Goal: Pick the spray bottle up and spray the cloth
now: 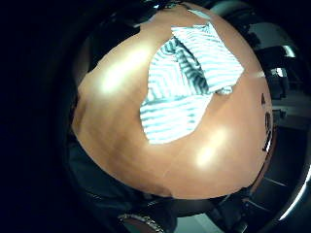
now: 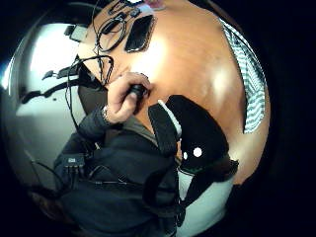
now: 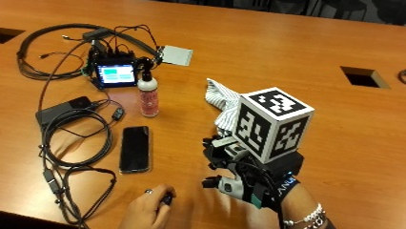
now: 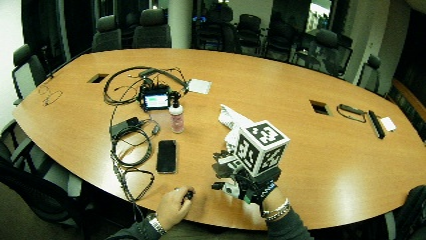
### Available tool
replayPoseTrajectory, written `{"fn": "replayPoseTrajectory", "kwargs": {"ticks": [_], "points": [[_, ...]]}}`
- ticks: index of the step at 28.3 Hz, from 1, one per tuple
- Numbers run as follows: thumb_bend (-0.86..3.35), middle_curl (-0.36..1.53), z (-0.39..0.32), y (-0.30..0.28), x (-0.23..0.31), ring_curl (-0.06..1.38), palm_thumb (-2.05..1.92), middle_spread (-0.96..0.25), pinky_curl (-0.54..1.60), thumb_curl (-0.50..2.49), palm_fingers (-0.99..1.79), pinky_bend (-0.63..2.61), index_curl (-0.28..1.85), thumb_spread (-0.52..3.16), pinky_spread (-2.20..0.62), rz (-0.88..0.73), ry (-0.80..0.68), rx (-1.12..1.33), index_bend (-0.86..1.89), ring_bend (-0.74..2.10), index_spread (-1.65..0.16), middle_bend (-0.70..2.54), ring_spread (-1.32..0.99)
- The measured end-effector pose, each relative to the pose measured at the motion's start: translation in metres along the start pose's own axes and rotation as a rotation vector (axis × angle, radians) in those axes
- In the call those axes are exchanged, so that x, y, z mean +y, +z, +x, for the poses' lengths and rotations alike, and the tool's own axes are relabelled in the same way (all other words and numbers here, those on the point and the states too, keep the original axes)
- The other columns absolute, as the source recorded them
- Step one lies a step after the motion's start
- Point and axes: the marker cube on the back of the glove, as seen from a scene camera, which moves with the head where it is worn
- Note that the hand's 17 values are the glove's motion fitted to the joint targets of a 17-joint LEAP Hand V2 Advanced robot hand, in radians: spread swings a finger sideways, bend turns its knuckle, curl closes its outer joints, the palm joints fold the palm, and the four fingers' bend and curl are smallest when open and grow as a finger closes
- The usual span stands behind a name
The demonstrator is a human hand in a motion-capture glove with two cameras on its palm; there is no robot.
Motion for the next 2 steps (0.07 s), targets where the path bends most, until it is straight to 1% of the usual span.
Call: {"fn": "replayPoseTrajectory", "kwargs": {"ticks": [2], "points": [[-0.02, 0.37, -0.0002, -0.0020, -0.0015, 0.31, 0.48, -0.07, 0.34, 0.28, 0.31, 0.33, 0.27, 1.26, 0.26, -0.007, -0.004, 0.000, 0.15, 0.32, -0.40, 0.21, -0.05]]}}
